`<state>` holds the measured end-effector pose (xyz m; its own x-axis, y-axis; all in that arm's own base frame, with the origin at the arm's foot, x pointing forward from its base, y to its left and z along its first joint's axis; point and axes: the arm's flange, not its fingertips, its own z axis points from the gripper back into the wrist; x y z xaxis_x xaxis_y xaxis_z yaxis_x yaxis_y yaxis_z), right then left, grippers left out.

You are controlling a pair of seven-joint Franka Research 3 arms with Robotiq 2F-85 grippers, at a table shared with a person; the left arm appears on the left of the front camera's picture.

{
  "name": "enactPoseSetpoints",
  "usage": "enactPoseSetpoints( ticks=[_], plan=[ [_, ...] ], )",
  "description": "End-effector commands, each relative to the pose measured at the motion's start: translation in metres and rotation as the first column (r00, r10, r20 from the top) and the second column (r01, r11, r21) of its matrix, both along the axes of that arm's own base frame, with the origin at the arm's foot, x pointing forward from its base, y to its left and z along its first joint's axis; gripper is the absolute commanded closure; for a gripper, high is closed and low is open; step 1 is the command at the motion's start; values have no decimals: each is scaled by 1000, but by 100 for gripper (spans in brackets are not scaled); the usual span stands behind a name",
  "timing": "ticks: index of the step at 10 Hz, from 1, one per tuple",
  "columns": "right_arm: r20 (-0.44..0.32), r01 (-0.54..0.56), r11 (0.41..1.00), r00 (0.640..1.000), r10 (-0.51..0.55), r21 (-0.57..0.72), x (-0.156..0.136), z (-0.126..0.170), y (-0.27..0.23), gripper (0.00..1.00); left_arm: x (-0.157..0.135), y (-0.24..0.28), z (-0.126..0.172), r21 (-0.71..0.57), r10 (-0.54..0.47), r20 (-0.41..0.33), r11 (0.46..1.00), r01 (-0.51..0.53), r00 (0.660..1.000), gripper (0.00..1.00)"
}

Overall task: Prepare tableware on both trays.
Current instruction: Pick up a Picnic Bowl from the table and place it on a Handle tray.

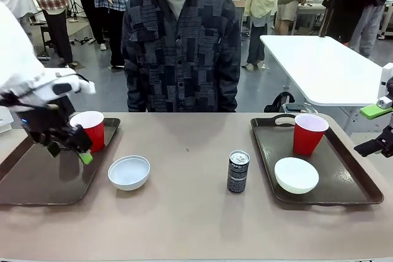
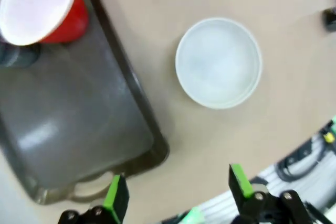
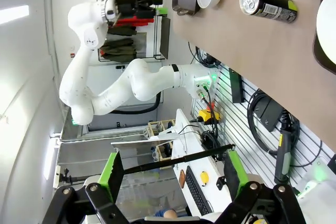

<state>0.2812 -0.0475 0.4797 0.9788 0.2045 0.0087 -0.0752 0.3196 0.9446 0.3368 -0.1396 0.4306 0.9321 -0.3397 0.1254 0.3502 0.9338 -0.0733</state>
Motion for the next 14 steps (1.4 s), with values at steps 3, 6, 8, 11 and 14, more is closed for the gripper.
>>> enactPoseSetpoints(
  ticks=[3, 6, 8, 11, 14],
  plan=[
    [3, -3, 1000, 1000, 3, 15, 0, 2, -1, 0, 19, -46, -33, 12, 82, 28, 997, -82, 996, 0],
    [3, -3, 1000, 1000, 3, 15, 0, 2, -1, 0, 36, -57, -60, -26, 89, 76, 996, -87, 993, 0],
    [3, -3, 1000, 1000, 3, 15, 0, 2, -1, 0, 24, -46, -44, 1, 61, 29, 998, -61, 998, 0],
    [3, -3, 1000, 1000, 3, 15, 0, 2, -1, 0, 33, -50, -63, 34, 77, 35, 996, -78, 996, 0],
    [3, -3, 1000, 1000, 3, 15, 0, 2, -1, 0, 47, -56, -89, 53, 123, 63, 991, -126, 990, 0]
  ],
)
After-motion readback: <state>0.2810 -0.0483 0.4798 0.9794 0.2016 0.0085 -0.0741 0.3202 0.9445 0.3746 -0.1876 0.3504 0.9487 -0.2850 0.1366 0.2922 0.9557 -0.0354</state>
